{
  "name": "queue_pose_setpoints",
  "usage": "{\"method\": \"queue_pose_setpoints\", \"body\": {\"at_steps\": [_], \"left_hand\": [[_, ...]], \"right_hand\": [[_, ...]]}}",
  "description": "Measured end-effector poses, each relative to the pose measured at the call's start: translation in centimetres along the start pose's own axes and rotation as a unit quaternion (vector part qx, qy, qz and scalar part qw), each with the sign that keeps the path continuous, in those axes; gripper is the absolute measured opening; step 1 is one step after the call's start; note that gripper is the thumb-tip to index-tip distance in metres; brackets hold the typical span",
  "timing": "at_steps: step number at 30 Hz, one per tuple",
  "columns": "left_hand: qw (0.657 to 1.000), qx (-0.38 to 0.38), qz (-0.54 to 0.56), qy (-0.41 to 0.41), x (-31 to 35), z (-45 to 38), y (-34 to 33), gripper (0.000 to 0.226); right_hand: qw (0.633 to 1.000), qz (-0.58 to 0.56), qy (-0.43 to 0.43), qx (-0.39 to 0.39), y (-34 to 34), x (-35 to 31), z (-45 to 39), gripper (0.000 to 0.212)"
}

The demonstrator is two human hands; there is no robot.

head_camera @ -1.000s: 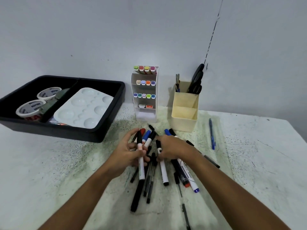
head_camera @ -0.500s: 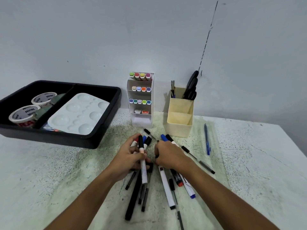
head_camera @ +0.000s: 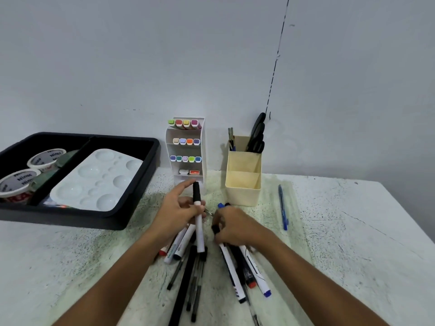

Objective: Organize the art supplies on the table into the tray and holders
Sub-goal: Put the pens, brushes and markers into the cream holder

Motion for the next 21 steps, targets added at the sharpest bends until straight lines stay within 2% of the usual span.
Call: {"method": "queue_pose_setpoints", "body": {"at_steps": [4,7,9,11,15,18,21], "left_hand": [[0.993,0.008,-0.095,-0.067,2.8,-0.8,-0.9,0.070],[0.987,-0.015,-0.109,-0.114,5.2,-2.1,-2.3,0.070],[0.979,-0.012,-0.124,-0.164,7.3,-3.3,-3.2,0.051],[0.967,0.013,-0.144,-0.207,9.1,-4.6,-3.7,0.031],[0.947,0.060,-0.182,-0.257,10.9,-7.1,-4.6,0.026],[0.939,0.075,-0.212,-0.259,10.5,-8.3,-5.0,0.026],[0.933,0.060,-0.240,-0.262,9.3,-9.1,-5.3,0.023]], "right_hand": [[0.976,-0.208,0.023,0.066,5.8,1.0,1.6,0.032],[0.939,-0.281,0.042,0.192,11.0,1.8,3.0,0.024],[0.905,-0.306,0.071,0.287,14.1,2.0,3.9,0.016],[0.875,-0.312,0.109,0.353,16.3,1.7,4.6,0.009],[0.850,-0.279,0.157,0.419,18.0,0.7,4.8,0.010],[0.861,-0.220,0.160,0.429,17.5,0.8,3.3,0.014],[0.889,-0.152,0.152,0.404,16.3,1.2,1.5,0.016]]}}
Point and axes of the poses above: each hand's wrist, its own z-axis away from the middle knuckle, its own y-axis out of the back of the hand, x = y × z, the point moved 6 cm from there along -z, towards the middle knuckle, and after that the axes turned 8 degrees about -x, right-handed, at the moved point
